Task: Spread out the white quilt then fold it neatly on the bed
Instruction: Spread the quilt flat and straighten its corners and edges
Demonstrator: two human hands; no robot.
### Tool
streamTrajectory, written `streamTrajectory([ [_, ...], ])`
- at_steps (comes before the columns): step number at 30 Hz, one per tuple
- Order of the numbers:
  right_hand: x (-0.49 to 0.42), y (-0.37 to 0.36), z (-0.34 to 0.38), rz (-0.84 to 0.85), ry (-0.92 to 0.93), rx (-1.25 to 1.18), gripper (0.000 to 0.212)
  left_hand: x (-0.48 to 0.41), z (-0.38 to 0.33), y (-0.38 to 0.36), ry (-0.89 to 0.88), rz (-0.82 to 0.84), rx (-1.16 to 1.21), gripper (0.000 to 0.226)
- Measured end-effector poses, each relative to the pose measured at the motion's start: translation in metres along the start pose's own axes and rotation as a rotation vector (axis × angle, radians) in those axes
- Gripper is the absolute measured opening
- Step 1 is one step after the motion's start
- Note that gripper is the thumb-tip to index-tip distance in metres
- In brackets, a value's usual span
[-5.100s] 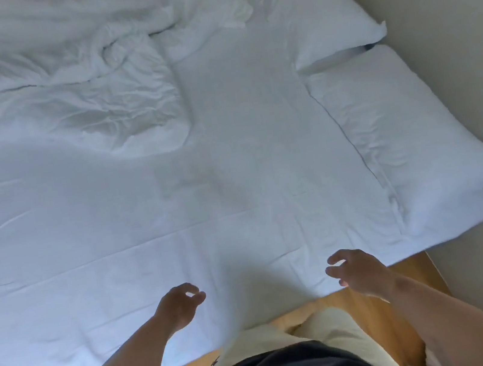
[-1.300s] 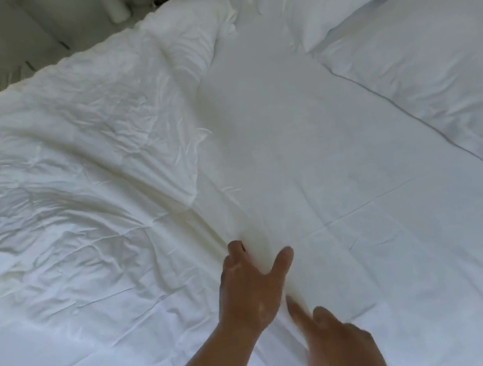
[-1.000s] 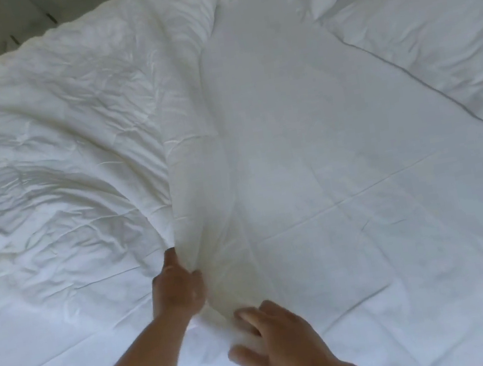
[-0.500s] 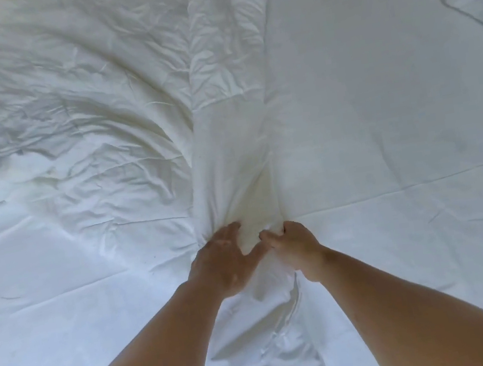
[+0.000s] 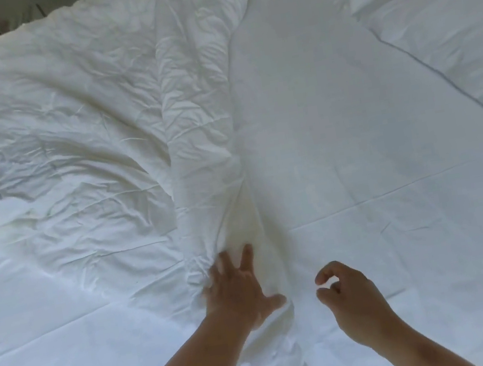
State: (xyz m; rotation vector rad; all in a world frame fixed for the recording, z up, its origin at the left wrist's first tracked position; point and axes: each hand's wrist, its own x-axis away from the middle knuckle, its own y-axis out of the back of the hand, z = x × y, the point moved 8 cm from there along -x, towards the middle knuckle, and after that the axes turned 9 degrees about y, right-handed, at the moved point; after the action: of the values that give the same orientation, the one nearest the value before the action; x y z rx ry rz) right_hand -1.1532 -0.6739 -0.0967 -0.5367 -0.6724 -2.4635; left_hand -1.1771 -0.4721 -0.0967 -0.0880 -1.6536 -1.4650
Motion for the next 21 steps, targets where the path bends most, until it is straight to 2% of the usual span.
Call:
streamTrajectory([
  [2, -0.008, -0.002, -0.021, 0.029, -0.068, -0.002, 0.015, -0.002, 0.001, -0.018, 0.015, 0.027, -0.077, 0.119],
  [3, -0.015, -0.009, -0.029, 0.059, -0.092, -0.013, 0.016, -0.003, 0.002, -0.021, 0.010, -0.023, -0.146, 0.112],
  [6, -0.037, -0.044, -0.041, 0.186, -0.104, -0.028, 0.030, -0.006, -0.005, -0.008, -0.071, -0.259, -0.199, 0.068],
  [8, -0.051, -0.062, -0.035, 0.230, -0.110, -0.105, 0.033, -0.006, -0.007, 0.001, -0.137, -0.307, -0.116, 0.045],
  [12, -0.053, -0.075, -0.013, 0.191, -0.297, -0.530, 0.042, 0.014, 0.015, 0.015, -0.231, -0.356, 0.123, 0.029],
  [15, -0.058, -0.081, 0.003, 0.168, -0.374, -0.662, 0.050, 0.046, 0.032, 0.027, -0.329, -0.425, 0.331, 0.011],
  [16, -0.060, -0.083, 0.010, 0.159, -0.391, -0.685, 0.057, 0.056, 0.036, 0.030, -0.361, -0.439, 0.376, 0.010],
  [19, -0.069, -0.094, 0.037, 0.191, -0.391, -0.693, 0.066, 0.076, 0.051, 0.035, -0.366, -0.460, 0.481, 0.033],
  [21, -0.069, -0.104, 0.054, 0.253, -0.353, -0.629, 0.060, 0.084, 0.062, 0.037, -0.367, -0.467, 0.534, 0.027],
])
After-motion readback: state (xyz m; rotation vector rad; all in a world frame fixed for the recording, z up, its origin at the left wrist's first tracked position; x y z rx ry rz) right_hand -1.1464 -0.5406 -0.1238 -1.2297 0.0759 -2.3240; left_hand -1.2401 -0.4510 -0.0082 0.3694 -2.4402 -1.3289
